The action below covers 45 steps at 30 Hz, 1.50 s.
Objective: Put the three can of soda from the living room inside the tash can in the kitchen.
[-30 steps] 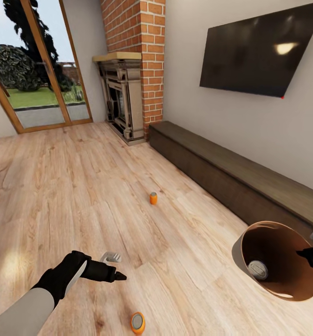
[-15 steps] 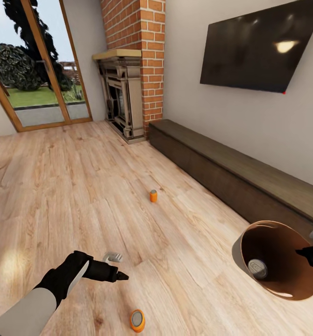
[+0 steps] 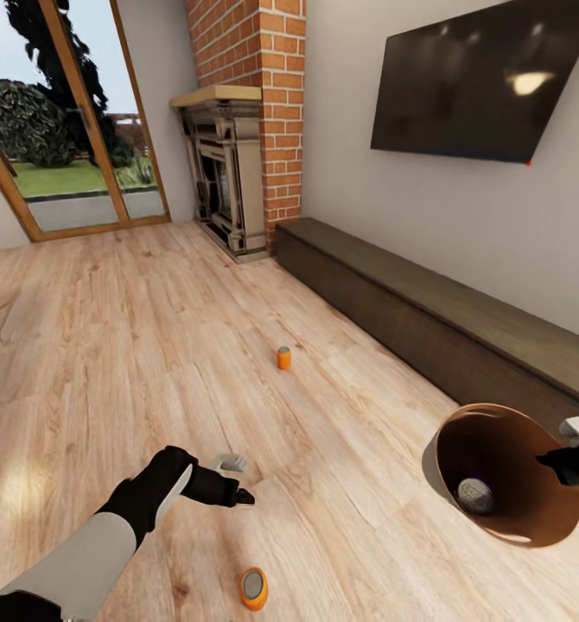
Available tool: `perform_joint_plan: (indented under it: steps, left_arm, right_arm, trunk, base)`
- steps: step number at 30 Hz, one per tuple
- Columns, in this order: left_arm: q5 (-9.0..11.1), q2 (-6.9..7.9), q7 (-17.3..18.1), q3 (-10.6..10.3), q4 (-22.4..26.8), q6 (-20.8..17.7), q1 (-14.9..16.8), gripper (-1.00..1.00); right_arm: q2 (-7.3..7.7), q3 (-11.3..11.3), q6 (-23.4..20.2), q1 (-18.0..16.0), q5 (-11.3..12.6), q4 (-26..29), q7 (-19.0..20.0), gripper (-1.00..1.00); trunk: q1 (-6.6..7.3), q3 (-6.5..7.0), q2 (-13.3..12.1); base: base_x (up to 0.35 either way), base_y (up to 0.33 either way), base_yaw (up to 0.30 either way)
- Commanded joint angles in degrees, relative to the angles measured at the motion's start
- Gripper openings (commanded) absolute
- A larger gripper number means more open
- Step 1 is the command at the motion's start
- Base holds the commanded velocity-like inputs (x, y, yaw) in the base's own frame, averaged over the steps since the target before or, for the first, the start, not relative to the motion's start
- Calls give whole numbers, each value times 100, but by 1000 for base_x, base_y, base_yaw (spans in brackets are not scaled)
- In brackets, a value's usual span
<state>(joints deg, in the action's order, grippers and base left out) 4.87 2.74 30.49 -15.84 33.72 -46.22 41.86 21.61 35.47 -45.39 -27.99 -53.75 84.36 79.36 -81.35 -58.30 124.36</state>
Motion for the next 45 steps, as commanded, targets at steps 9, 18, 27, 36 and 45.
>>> perform_joint_plan:
  steps: [9,18,27,36,45]
  left_arm:
    - [5,-16,-230,10,-5,-1,23,100]
    - [5,-32,-425,17,-6,-1,24,100]
    - [2,-169,-873,19,-6,-54,28,100]
    - [6,-647,-2120,17,42,-1378,622,100]
    - [6,-839,-2301,19,0,-1378,741,100]
  right_arm:
    - [6,-89,-140,-13,14,8,27,-100]
    - [232,-93,-145,-87,16,11,34,-100]
    - [311,-108,-145,-166,16,35,44,-100]
    - [318,-144,-145,-180,13,37,37,-100]
    - [460,-216,-343,-271,12,79,45,-100]
  trunk:
    - [-197,-161,363]
    - [-395,-323,724]
    - [-593,-484,1085]
    - [-790,-646,1446]
    - [-988,-807,1807]
  base:
    - [0,0,0]
    - [0,0,0]
    - [0,0,0]
    - [0,0,0]
    - [0,0,0]
